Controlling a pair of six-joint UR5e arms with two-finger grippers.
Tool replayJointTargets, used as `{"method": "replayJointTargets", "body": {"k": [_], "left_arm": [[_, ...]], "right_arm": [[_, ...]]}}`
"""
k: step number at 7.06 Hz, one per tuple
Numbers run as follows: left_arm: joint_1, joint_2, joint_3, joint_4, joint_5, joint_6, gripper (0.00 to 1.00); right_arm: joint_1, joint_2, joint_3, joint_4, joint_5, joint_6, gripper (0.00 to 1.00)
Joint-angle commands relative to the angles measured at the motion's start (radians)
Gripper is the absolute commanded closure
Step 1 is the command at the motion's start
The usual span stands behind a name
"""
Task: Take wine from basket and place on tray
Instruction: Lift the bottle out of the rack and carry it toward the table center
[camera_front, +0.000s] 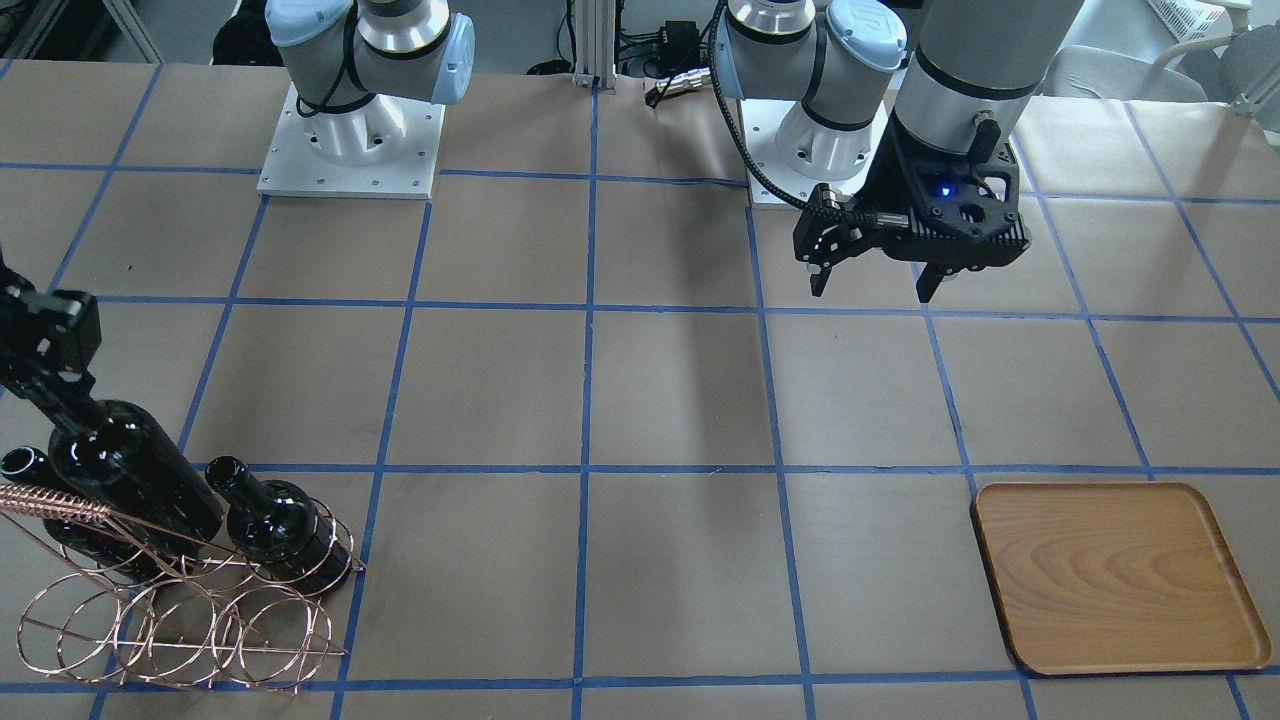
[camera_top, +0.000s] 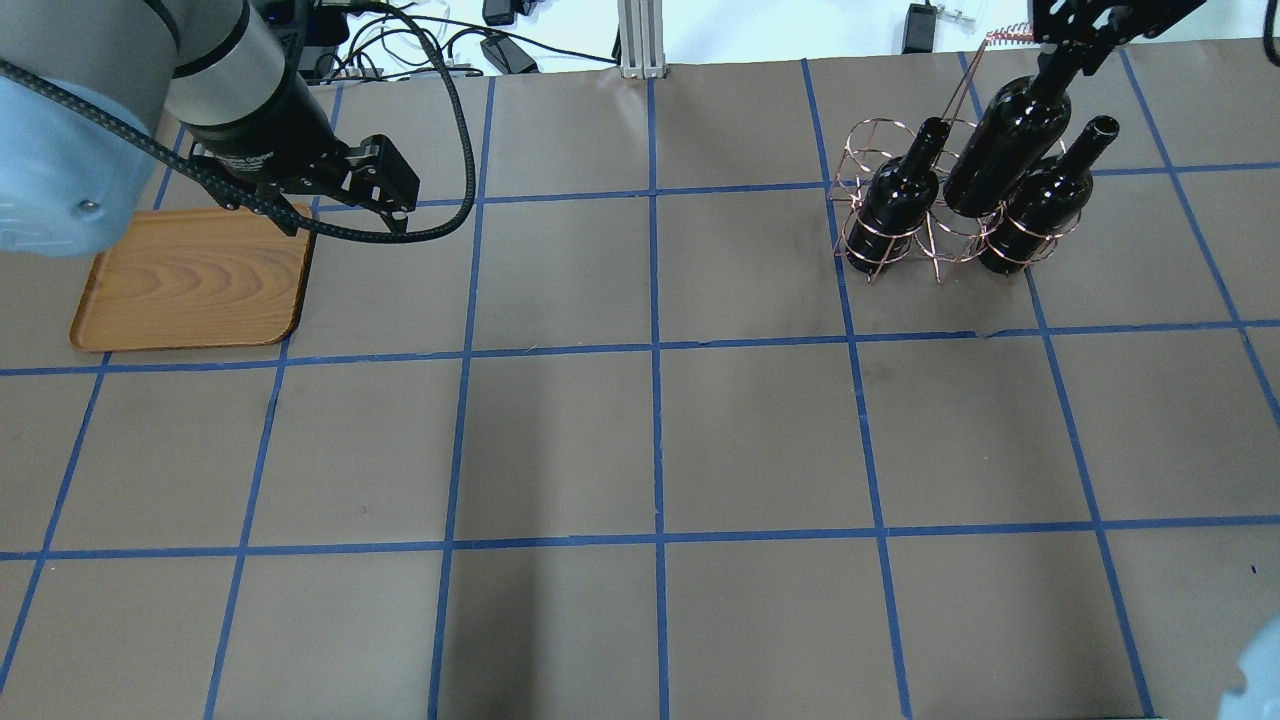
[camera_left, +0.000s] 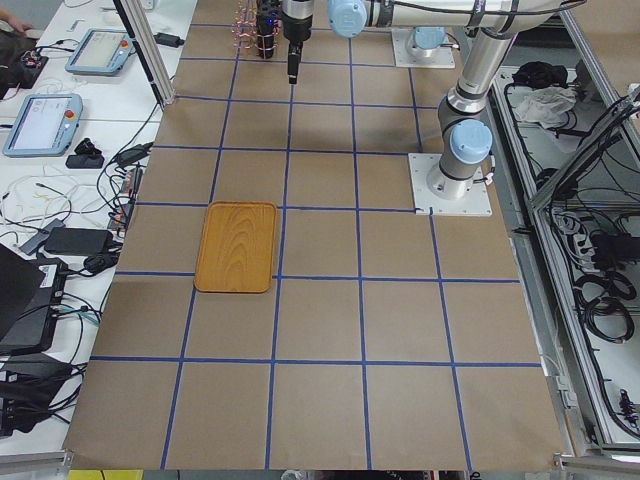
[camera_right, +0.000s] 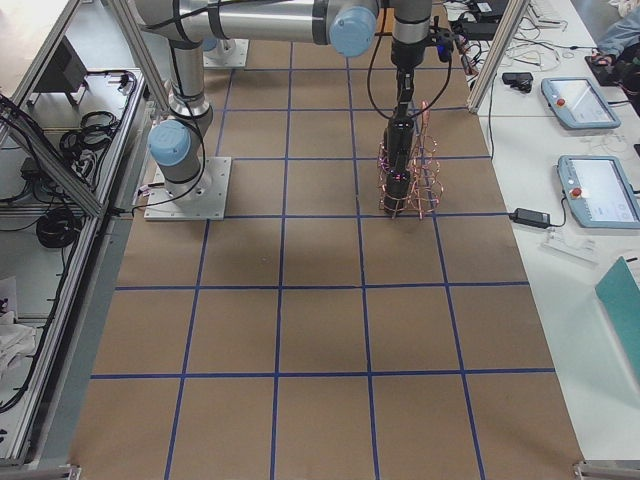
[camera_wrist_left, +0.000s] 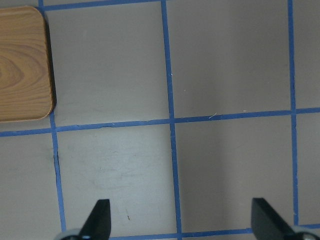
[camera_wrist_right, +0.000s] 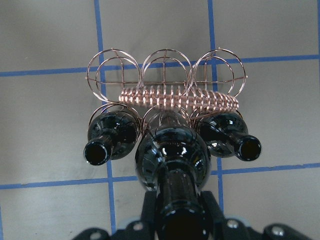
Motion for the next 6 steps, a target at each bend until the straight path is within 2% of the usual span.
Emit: {"method": "replayJointTargets", "body": {"k": [1, 2, 3, 4, 6], "left_arm": [[0.003, 0.003, 0.003, 0.001, 0.004, 0.000, 0.00], [0.024, 0.003, 0.006, -0.001, 0.004, 0.000, 0.00], [0.058, 0.003, 0.012, -0.002, 0.003, 0.000, 0.00], [0.081, 0.006, 0.021, -0.007, 0.010, 0.000, 0.00], [0.118, 0.008, 0.026, -0.001, 0.061, 0.009, 0.00]], "right_arm": [[0.010, -0.084, 0.004, 0.138, -0.005, 0.005, 1.00], [0.038, -0.089, 0.050, 0.182, 0.001, 0.023, 1.00], [0.109, -0.107, 0.117, 0.169, -0.004, 0.108, 1.00], [0.188, -0.109, 0.178, 0.086, -0.002, 0.256, 1.00], [0.372, -0.066, 0.220, -0.010, 0.004, 0.530, 1.00]]}}
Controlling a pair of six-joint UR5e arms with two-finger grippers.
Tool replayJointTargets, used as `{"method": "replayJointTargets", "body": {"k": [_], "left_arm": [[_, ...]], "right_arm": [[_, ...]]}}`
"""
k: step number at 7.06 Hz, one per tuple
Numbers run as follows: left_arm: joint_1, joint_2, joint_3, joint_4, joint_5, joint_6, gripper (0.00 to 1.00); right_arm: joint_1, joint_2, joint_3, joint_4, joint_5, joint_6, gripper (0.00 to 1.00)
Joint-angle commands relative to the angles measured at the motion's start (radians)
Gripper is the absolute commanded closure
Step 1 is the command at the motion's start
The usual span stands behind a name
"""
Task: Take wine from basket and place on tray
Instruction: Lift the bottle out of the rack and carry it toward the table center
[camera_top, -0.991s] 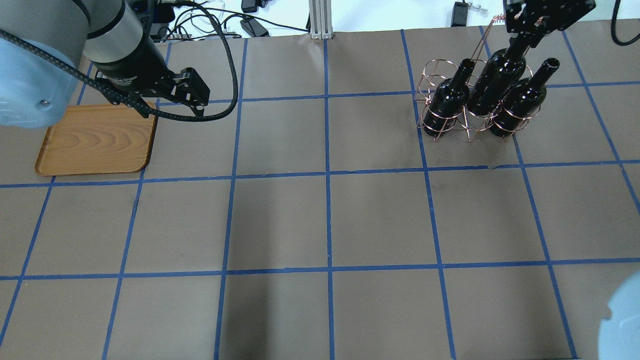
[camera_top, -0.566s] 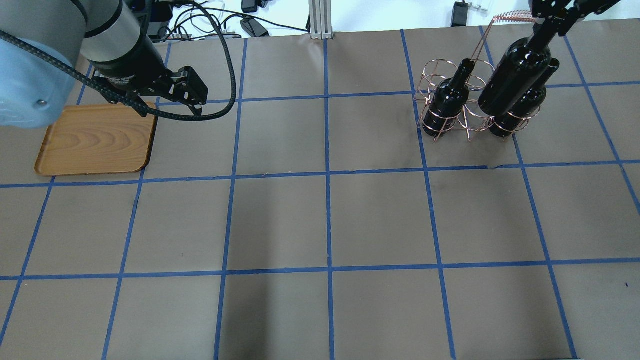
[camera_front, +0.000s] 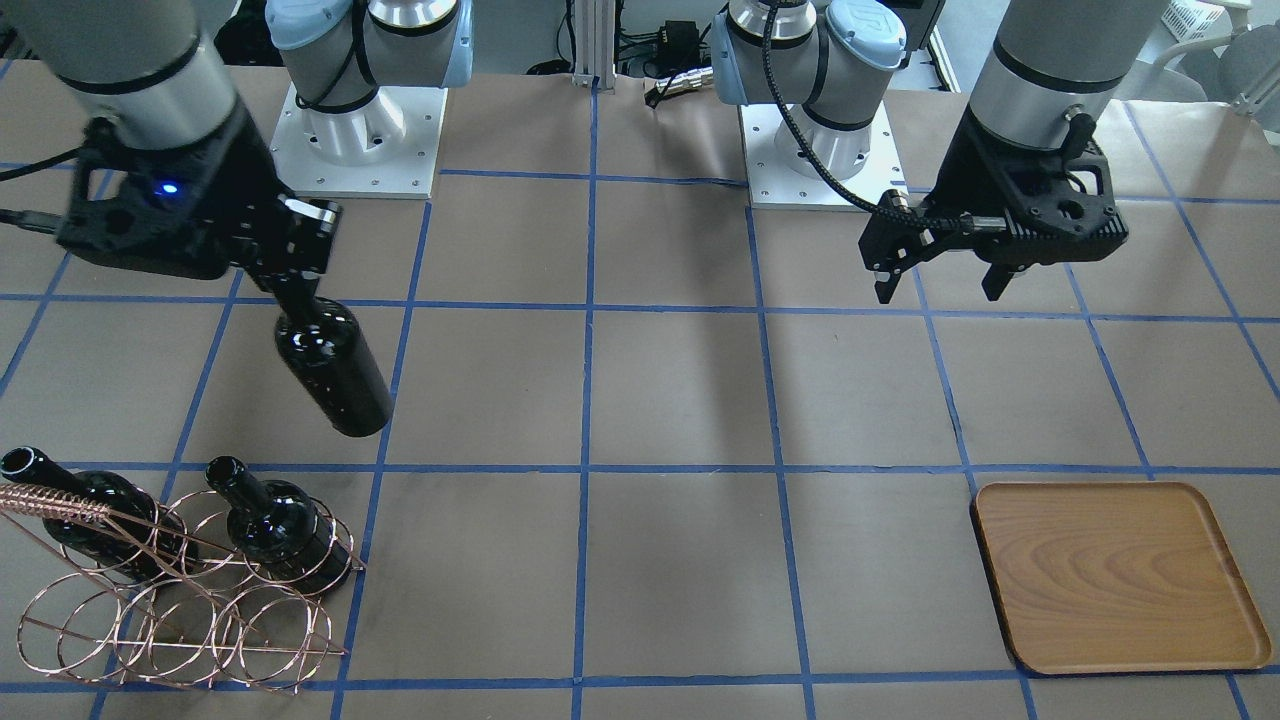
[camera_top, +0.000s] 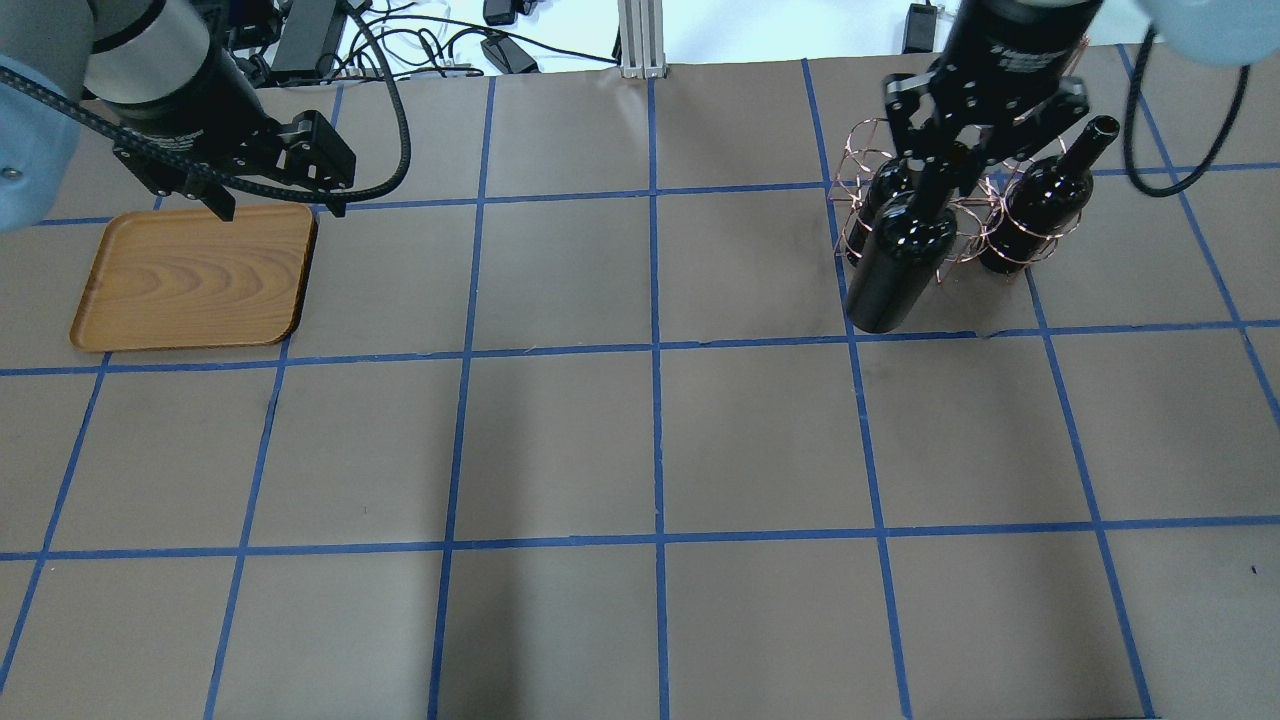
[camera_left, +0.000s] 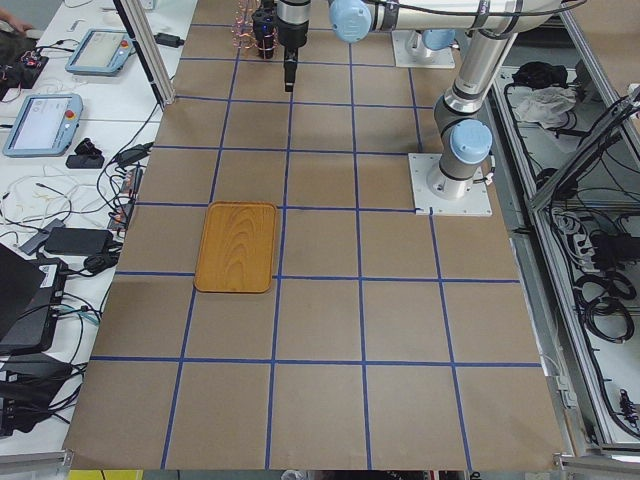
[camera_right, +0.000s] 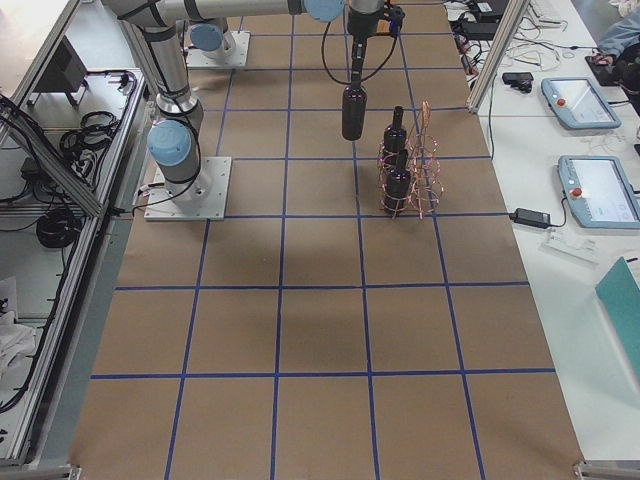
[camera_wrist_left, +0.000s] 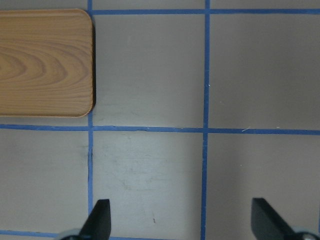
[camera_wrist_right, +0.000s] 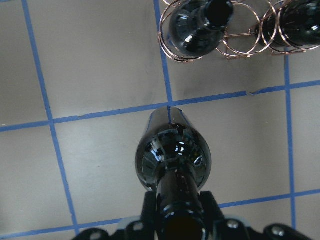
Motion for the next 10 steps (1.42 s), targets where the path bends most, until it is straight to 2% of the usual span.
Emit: {"method": "replayJointTargets", "body": {"k": [1, 3, 5, 10], "left_arm": [[0.071, 0.001, 0.013, 0.005, 0.014, 0.073, 0.00], [0.183, 0.000, 0.015, 0.007, 0.000, 0.172, 0.00], [0.228, -0.006, 0.015, 0.007, -0.002, 0.234, 0.00], [0.239, -0.008, 0.015, 0.007, -0.002, 0.238, 0.00]], "right_arm": [[0.192, 0.057, 0.026, -0.109, 0.004, 0.259, 1.00], [0.292, 0.107, 0.025, -0.178, 0.007, 0.397, 1.00], [0.383, 0.176, 0.019, -0.255, 0.006, 0.465, 1.00], [0.389, 0.200, 0.017, -0.284, 0.009, 0.474, 1.00]]}}
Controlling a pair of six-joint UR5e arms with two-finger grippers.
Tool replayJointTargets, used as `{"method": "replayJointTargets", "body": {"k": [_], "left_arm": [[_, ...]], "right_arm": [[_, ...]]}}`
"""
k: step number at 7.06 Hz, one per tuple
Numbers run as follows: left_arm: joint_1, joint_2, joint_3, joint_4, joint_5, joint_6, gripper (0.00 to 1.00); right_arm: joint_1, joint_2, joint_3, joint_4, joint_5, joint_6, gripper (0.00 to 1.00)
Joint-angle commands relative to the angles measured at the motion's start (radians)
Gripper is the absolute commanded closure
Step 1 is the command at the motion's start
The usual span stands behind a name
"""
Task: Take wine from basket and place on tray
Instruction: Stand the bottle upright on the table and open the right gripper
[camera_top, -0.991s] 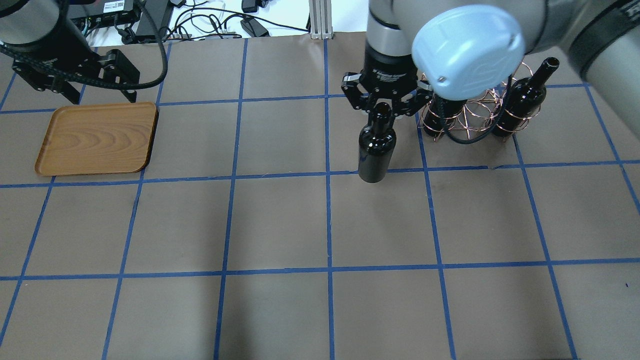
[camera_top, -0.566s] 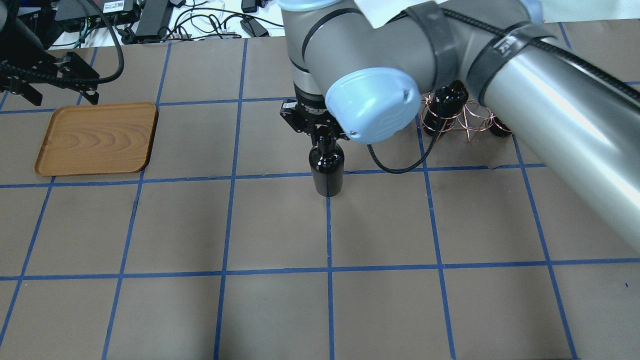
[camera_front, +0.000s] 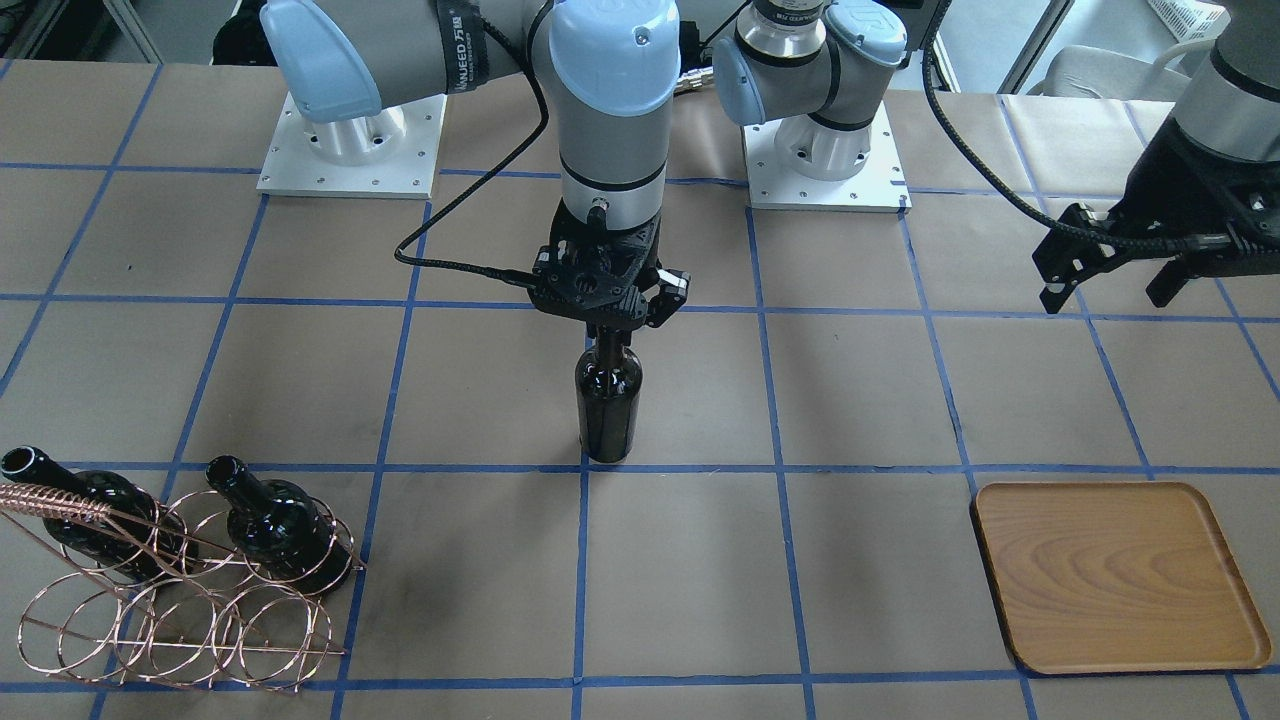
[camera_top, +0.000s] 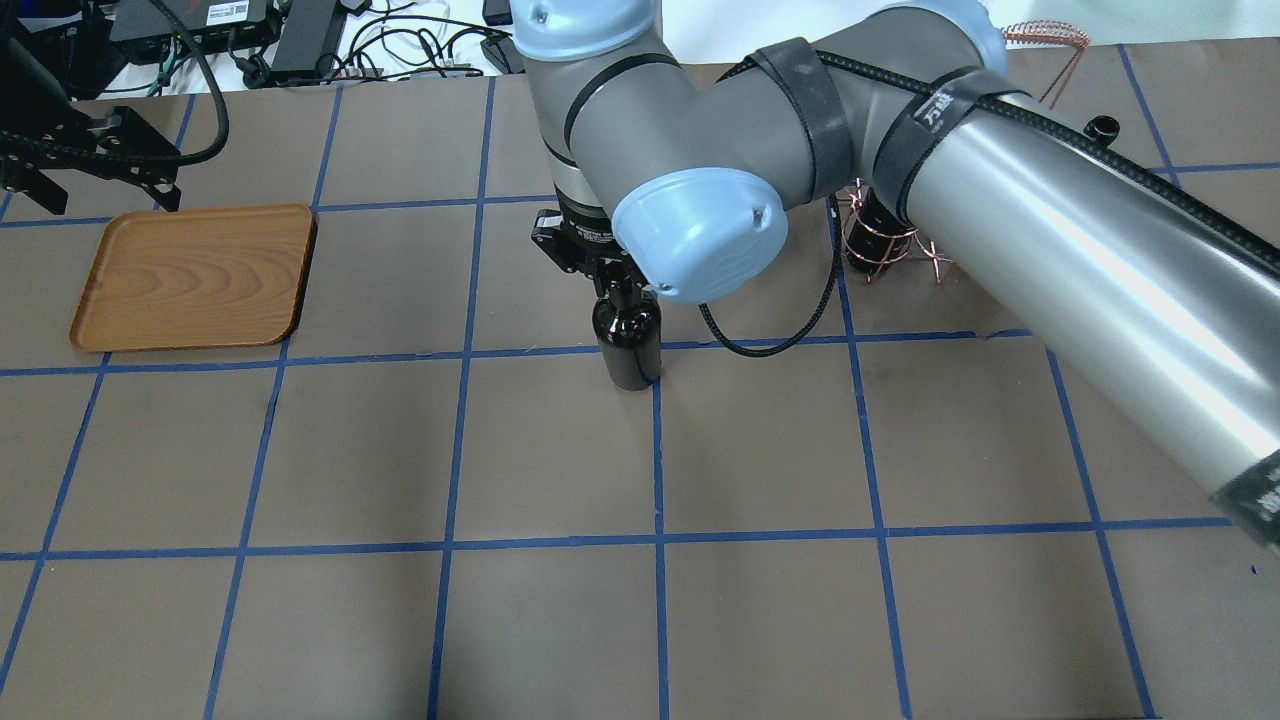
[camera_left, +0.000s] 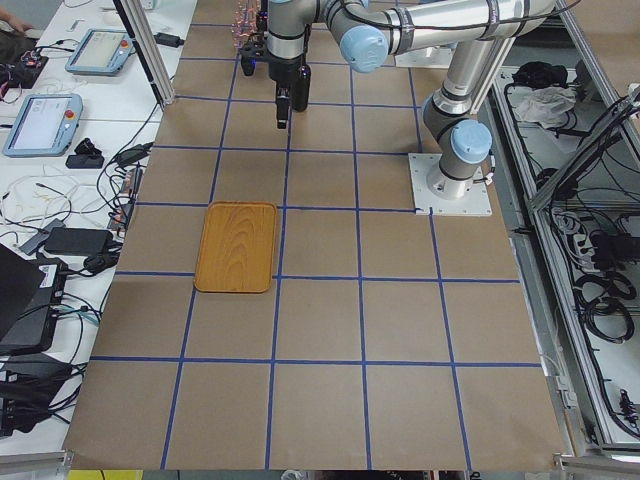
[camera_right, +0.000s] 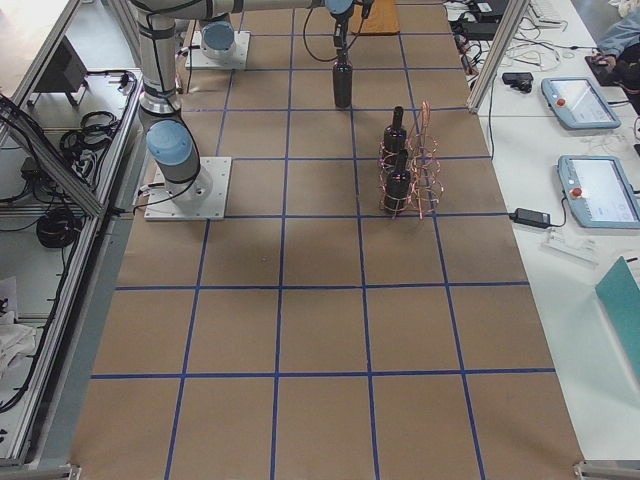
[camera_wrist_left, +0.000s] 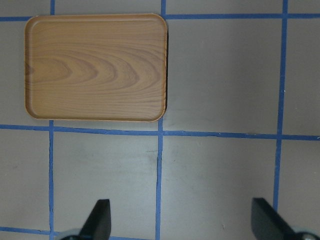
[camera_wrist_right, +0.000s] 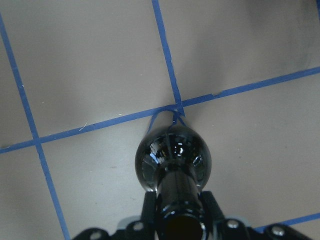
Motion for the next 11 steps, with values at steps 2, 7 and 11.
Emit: {"method": "replayJointTargets", "body": {"k": [2, 7, 11], "left_arm": [[-0.004, 0.000, -0.001, -0.003, 0.006, 0.000, 0.00], [-0.035, -0.009, -0.005, -0.067, -0.054, -0.010, 0.00], [-0.175, -0.011, -0.002, -0.008, -0.050, -0.053, 0.00]], "right_arm": [[0.002, 0.008, 0.002, -0.001, 0.002, 0.005, 0.71], [-0.023, -0.062, -0.009, 0.019, -0.012, -0.062, 0.00], [-0.300, -0.191, -0.009, 0.187, -0.017, -0.543, 0.00]]}}
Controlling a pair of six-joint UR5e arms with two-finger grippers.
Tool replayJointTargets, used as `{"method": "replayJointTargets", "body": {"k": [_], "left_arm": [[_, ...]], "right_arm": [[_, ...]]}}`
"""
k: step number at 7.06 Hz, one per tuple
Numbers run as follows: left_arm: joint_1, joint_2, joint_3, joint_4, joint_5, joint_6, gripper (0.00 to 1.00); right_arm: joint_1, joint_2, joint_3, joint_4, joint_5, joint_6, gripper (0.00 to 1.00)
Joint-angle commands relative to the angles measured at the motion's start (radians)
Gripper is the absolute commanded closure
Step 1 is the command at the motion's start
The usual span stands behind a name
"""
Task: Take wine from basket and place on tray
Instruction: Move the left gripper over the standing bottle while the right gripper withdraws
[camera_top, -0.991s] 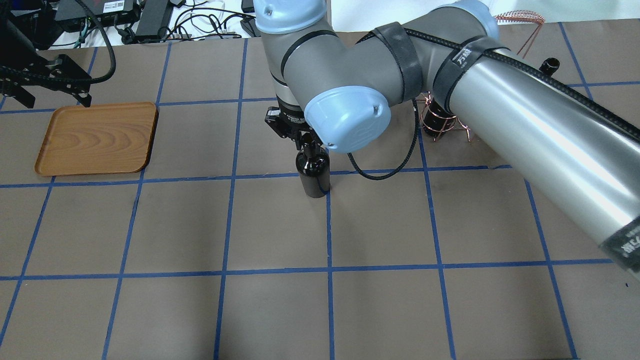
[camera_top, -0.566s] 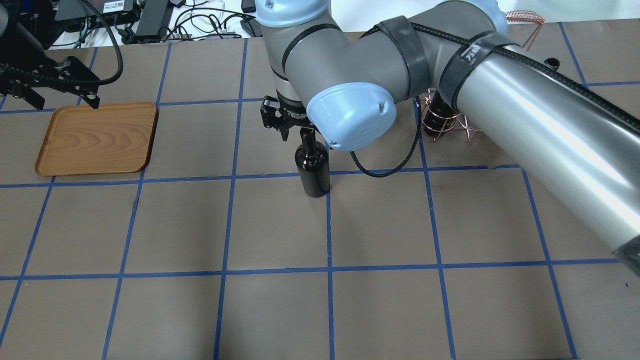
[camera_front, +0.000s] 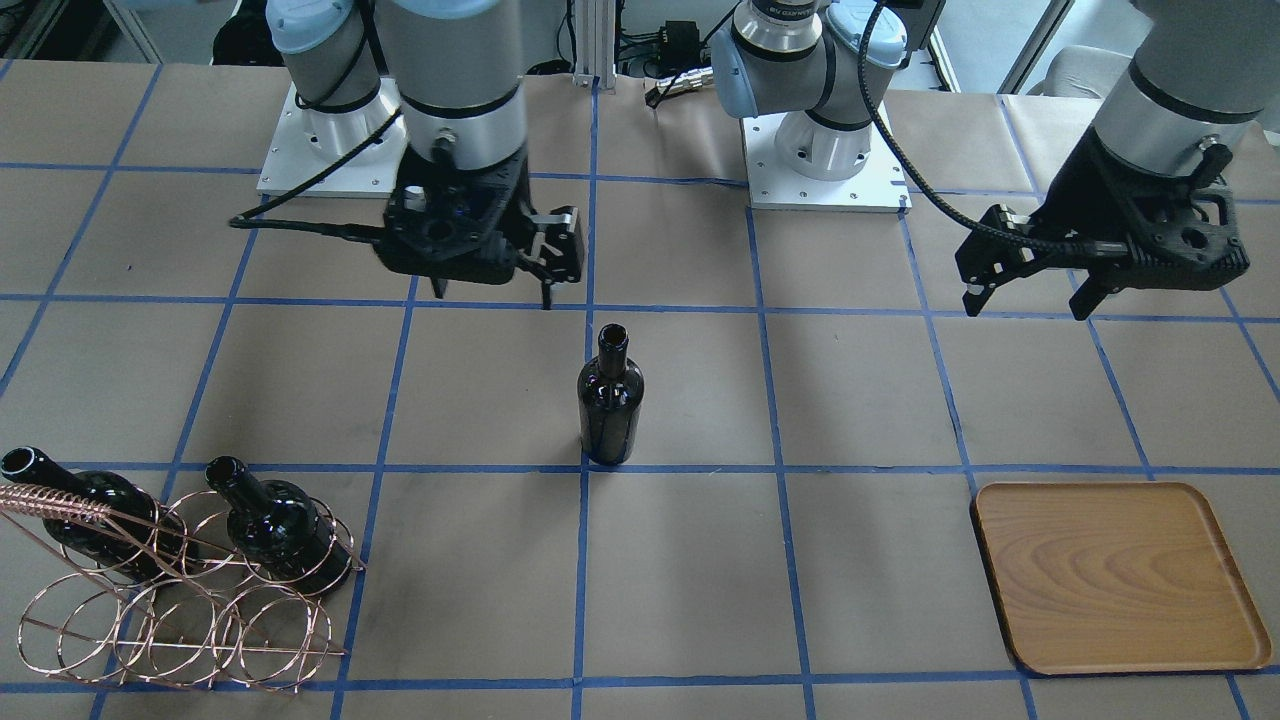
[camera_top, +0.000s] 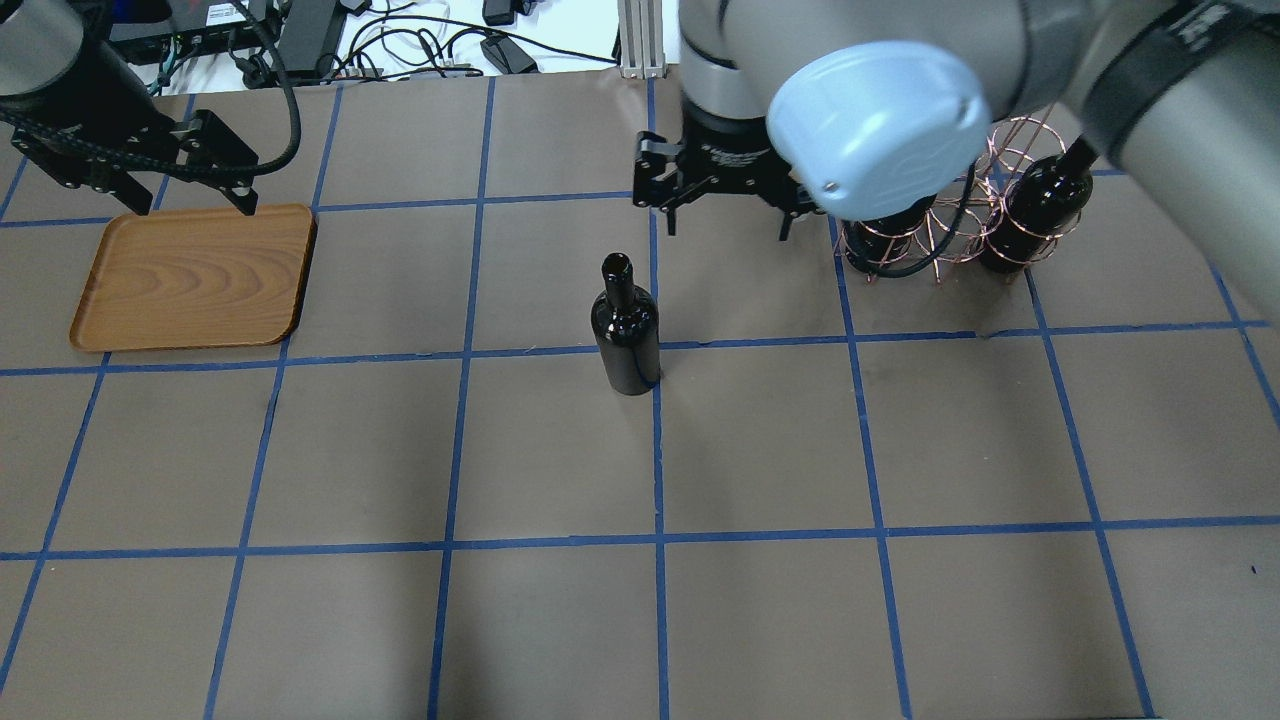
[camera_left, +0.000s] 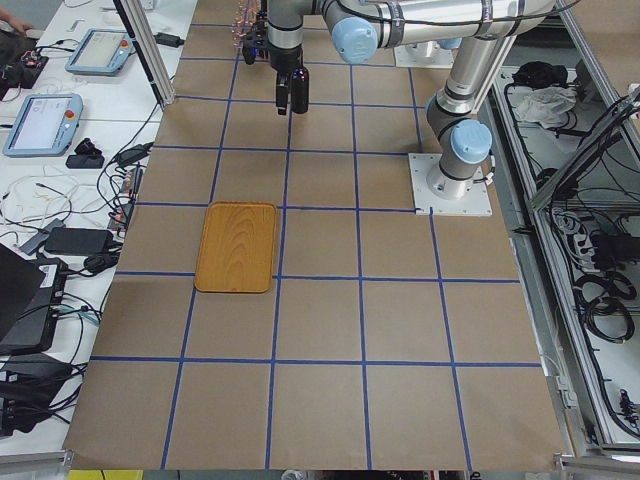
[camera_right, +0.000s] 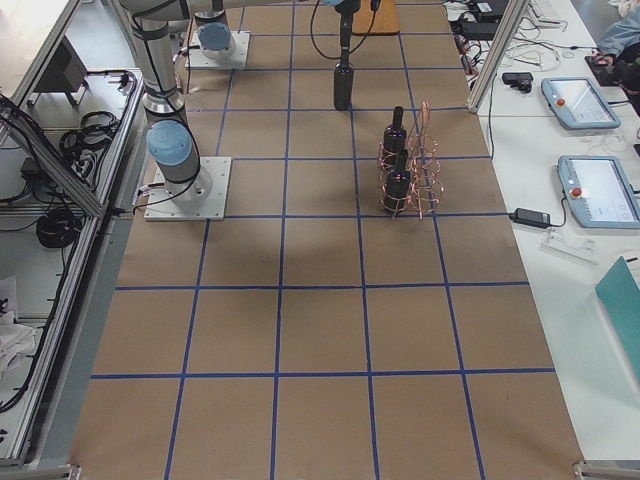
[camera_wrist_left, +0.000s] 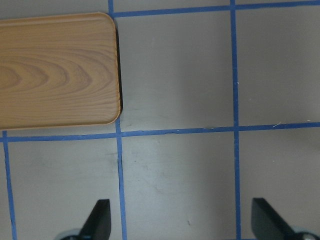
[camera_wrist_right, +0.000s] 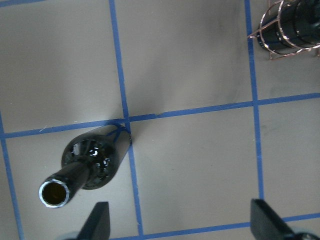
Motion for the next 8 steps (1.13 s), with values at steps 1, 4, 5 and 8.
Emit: {"method": "replayJointTargets", "body": {"k": [1, 4, 5, 8], "left_arm": [[-0.145, -0.009, -0.001, 0.011, -0.006, -0.153, 0.00], [-0.355, -0.023, -0.004, 0.060, -0.006, -0.357, 0.00], [-0.405, -0.026, -0.010, 0.065, -0.006, -0.413, 0.00], [-0.534, -0.095, -0.025, 0.160, -0.009, -0.538, 0.00]], "right_arm": [[-0.162, -0.086, 0.012, 0.039, 0.007, -0.336, 0.00], [-0.224, -0.137, 0.025, 0.088, 0.039, -0.345, 0.00], [-0.224, -0.136, 0.032, 0.082, 0.058, -0.339, 0.00], [-0.222, -0.145, 0.029, 0.082, 0.061, -0.345, 0.00]]}}
